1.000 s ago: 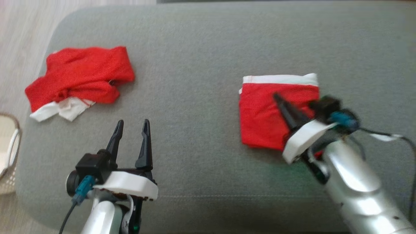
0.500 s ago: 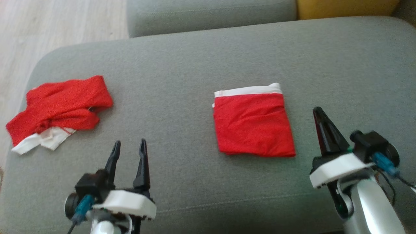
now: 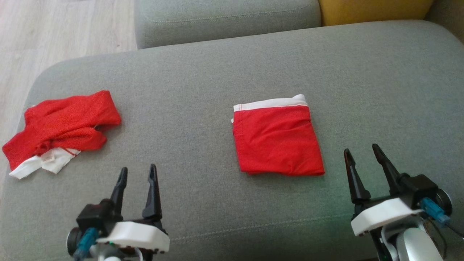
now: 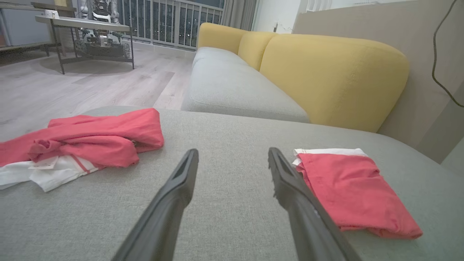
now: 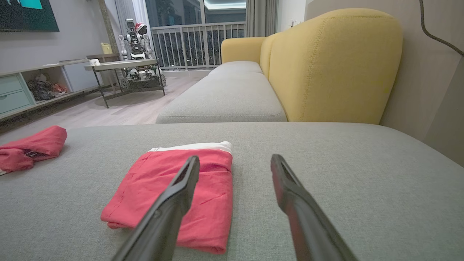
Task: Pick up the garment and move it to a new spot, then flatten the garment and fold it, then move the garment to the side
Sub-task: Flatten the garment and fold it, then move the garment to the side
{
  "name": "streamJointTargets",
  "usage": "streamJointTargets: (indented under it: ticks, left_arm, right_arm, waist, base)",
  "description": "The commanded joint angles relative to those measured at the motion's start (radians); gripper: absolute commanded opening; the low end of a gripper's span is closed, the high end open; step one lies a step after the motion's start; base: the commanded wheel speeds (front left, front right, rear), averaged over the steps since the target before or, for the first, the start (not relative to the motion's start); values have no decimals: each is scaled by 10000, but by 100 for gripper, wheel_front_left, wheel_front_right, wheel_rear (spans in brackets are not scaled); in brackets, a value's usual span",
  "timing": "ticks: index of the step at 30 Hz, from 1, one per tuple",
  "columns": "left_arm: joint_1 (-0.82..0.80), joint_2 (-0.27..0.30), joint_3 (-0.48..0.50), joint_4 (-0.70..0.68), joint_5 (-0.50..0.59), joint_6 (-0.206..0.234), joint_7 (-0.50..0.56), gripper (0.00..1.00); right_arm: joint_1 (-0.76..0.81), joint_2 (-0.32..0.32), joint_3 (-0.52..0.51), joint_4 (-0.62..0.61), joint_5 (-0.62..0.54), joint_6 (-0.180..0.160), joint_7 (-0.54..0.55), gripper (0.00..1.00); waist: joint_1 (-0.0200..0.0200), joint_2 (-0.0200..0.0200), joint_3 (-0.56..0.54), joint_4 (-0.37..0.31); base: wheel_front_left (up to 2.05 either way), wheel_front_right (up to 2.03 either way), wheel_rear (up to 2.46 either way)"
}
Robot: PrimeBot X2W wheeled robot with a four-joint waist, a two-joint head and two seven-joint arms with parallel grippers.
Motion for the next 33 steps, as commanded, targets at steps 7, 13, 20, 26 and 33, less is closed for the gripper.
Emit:
streamJointTargets:
  ticks: [7, 13, 20, 26, 33]
  left_arm:
    - [-350, 18, 382, -569, -64, 99, -122, 100]
    - [-354, 18, 315, -492, 5, 23, -122, 100]
    - [-752, 18, 338, -471, 146, -136, -122, 100]
    - [-1307, 18, 239, -275, 258, -355, -122, 100]
    - [-1711, 18, 179, -128, 263, -471, -122, 100]
  right_arm:
    - [-313, 5, 270, -368, 98, -2, -95, 100]
    - [-358, 6, 400, -325, 308, -2, -95, 100]
    - [-1329, 6, 665, 303, 1116, -2, 357, 100]
    - [-2762, 6, 787, 1518, 2197, -2, 1381, 100]
    - [-3937, -25, 308, 3114, 2352, -2, 1834, 100]
  waist:
    - [0, -1, 9, 71]
    - [0, -1, 162, 218]
    - [0, -1, 1031, 490]
    - [0, -1, 1890, 823]
    - [0, -1, 2343, 1162]
  base:
    - [0, 0, 0]
    - [0, 0, 0]
    - [0, 0, 0]
    - [0, 0, 0]
    - [0, 0, 0]
